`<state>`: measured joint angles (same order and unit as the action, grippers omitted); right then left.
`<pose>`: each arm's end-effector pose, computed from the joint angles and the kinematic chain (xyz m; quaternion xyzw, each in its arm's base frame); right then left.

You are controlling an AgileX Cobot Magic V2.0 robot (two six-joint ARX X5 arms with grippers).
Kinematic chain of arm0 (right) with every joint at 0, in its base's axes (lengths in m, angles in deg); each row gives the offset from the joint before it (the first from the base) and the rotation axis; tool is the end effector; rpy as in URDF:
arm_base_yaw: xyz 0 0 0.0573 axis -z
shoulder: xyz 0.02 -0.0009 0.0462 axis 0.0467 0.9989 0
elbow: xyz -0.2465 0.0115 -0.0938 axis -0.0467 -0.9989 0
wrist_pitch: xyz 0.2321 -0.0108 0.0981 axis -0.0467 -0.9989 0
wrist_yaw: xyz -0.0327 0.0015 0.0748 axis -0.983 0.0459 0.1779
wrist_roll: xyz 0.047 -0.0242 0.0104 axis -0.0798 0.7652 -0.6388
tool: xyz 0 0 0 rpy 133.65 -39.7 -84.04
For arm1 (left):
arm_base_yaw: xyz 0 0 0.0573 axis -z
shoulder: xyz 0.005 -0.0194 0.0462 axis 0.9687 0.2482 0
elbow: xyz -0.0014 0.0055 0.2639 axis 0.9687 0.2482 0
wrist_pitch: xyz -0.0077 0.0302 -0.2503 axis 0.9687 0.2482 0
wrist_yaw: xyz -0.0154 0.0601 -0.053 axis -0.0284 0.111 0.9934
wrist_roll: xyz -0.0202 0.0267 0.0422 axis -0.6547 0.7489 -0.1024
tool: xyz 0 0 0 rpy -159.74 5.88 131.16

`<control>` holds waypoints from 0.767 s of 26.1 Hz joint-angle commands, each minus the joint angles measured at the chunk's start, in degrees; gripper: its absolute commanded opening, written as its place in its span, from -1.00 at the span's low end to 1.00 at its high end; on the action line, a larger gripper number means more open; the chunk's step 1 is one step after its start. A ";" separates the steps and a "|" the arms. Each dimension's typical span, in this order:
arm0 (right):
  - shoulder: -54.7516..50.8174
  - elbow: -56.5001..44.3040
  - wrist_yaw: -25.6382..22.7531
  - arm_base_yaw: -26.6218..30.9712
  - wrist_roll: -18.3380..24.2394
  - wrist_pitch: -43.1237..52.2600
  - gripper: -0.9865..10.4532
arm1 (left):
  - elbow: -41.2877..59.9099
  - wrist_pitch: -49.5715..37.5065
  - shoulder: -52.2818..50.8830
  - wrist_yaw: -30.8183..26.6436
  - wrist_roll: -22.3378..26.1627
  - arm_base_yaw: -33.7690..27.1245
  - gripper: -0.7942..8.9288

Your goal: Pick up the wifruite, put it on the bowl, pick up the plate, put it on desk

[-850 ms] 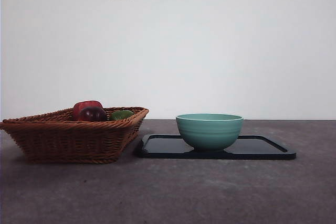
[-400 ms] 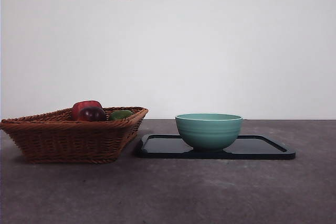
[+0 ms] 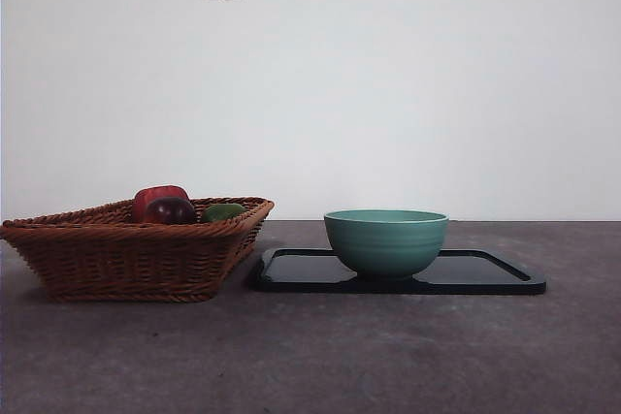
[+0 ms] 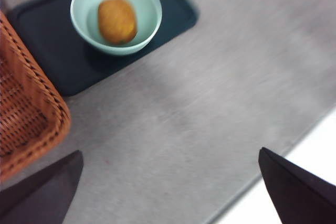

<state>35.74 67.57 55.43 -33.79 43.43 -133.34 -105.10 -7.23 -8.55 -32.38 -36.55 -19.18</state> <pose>-0.0013 0.0027 0.3417 0.0693 0.2198 0.2878 0.9296 0.1549 -0.2281 0.3590 0.0899 0.4379 -0.3152 0.8372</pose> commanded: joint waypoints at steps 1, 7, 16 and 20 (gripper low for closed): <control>0.11 0.57 0.07 -0.37 -0.59 0.39 0.16 | -5.31 0.96 6.64 0.09 4.22 -0.48 0.36; 0.11 0.57 0.07 -0.37 -0.59 -1.29 0.16 | -14.16 3.39 18.12 1.73 8.74 -3.56 0.45; 0.11 0.57 0.07 -0.37 -0.57 -2.43 0.16 | -40.15 10.47 40.92 4.68 16.28 -9.81 0.45; 0.11 0.57 -0.17 -0.37 -0.55 -3.80 0.16 | -46.95 9.81 47.60 4.61 20.63 -10.10 0.45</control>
<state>35.74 67.57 55.37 -33.79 43.26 -137.52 -150.11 2.72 37.32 -27.85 -18.16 -29.70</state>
